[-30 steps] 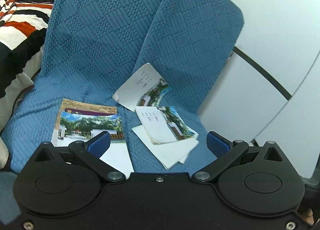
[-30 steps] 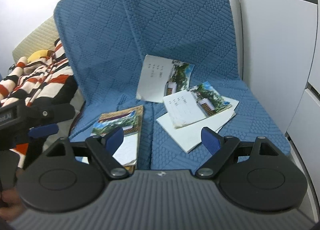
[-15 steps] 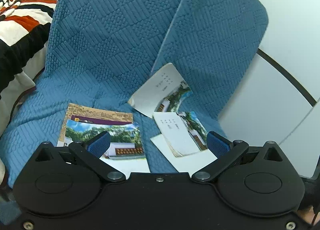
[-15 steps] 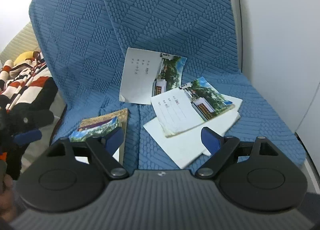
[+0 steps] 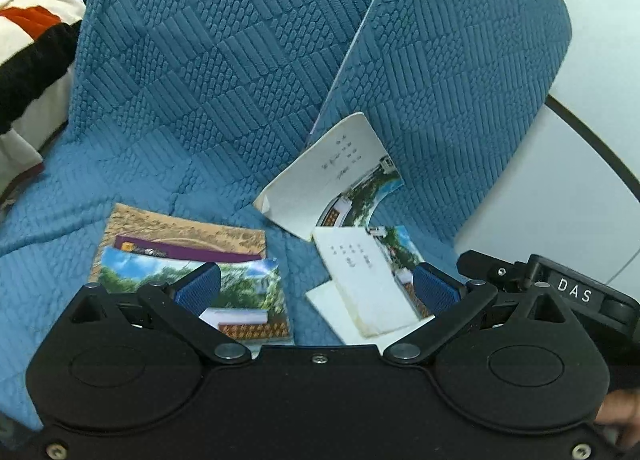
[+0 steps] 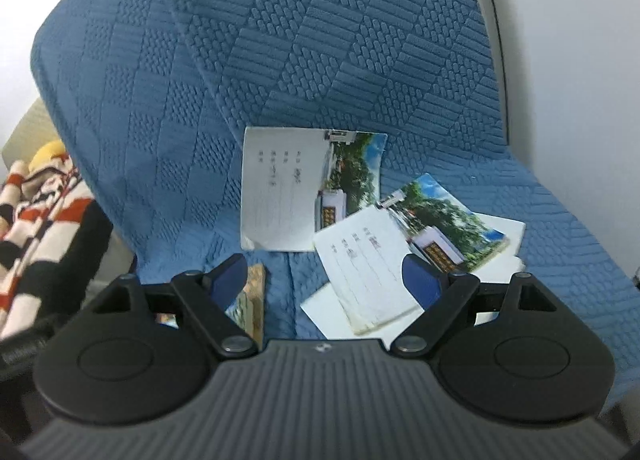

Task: Organize objects
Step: 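Move both grippers to the remaining white booklets, then grip a white booklet's edge with the right gripper while the left gripper grips it too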

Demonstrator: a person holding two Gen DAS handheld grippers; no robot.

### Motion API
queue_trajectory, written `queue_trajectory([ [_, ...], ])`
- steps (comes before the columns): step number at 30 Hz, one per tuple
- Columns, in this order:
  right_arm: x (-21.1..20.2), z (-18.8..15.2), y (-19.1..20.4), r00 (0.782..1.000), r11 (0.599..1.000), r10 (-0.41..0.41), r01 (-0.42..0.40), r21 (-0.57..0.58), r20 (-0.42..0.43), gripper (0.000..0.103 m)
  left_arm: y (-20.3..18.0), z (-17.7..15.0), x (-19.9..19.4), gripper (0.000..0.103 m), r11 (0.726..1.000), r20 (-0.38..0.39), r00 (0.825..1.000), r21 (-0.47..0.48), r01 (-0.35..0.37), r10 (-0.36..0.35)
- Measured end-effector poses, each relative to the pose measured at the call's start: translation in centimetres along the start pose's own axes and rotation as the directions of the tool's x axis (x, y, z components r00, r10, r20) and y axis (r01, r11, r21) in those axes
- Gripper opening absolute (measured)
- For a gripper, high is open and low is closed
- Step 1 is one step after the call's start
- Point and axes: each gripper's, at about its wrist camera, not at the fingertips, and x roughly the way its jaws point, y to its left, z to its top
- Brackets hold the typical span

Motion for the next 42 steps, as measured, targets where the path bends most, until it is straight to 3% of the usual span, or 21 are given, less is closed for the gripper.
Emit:
queue_trajectory([
  [13,7.3,4.6,0.2,0.999,0.993,0.038,-0.039,0.113,0.005,0.085,1.4,3.9,6.8,0.100,0.995,-0.056,0.998,-0.099,-0.018,0.013],
  [24,13.6,7.0,3.7,0.998,0.998,0.056,-0.057,0.042,0.025,0.085,3.7,5.4,10.2,0.083,0.987,-0.113,0.992,-0.141,-0.079,0.063],
  [29,16.6,7.4,5.3,0.999,0.998,0.050,-0.050,0.026,-0.009,0.085,4.4,5.7,10.7,0.078,0.984,-0.118,0.991,-0.159,-0.078,0.060],
  [38,21.1,8.0,6.3,0.995,0.992,0.061,-0.052,0.116,-0.077,0.076,4.5,5.3,11.7,0.078,0.985,-0.155,0.987,-0.157,-0.076,0.051],
  [40,21.5,8.1,6.2,0.996,0.991,0.036,-0.025,0.129,-0.083,0.074,4.9,5.4,11.6,0.078,0.981,-0.154,0.987,-0.179,-0.073,0.045],
  [42,21.9,8.1,6.1,0.995,0.991,0.002,0.011,0.134,-0.099,0.067,5.7,5.4,11.6,0.079,0.974,-0.157,0.987,-0.219,-0.058,0.023],
])
